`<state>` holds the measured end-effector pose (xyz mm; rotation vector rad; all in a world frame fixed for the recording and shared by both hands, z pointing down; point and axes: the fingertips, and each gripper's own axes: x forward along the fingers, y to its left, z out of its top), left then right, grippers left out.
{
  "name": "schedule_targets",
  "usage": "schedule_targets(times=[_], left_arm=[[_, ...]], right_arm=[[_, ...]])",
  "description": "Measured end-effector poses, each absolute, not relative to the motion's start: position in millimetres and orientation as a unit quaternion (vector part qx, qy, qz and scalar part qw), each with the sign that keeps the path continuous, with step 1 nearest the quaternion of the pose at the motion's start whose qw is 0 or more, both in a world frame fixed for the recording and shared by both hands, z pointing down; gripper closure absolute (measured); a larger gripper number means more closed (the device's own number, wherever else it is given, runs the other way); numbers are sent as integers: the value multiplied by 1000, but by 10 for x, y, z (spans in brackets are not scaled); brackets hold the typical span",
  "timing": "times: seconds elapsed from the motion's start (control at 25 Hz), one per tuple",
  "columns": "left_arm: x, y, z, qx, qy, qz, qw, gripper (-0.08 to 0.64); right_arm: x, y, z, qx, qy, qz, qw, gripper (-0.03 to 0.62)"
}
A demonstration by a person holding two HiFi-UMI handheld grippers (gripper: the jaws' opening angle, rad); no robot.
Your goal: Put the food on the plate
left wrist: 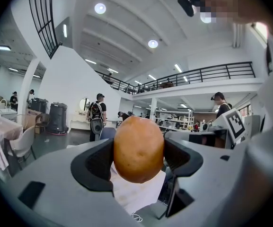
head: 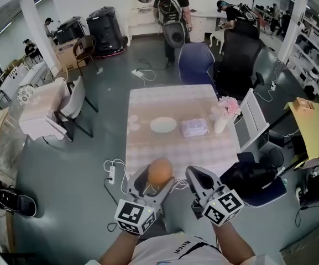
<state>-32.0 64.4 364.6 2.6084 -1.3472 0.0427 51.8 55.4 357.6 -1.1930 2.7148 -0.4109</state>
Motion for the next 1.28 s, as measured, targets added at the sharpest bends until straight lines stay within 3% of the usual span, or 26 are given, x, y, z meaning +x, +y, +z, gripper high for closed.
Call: schedule_targets(times=[0.48,1.28], left_arm=[[-779,-695,4021,902,-416,65,94,226],[-570,-2019,4823,903,-388,144,112,227]], right_arm=[[1,-698,3711,-437,886,-140,69,577],[166,-1963,4159,-432,884,-173,41,577]])
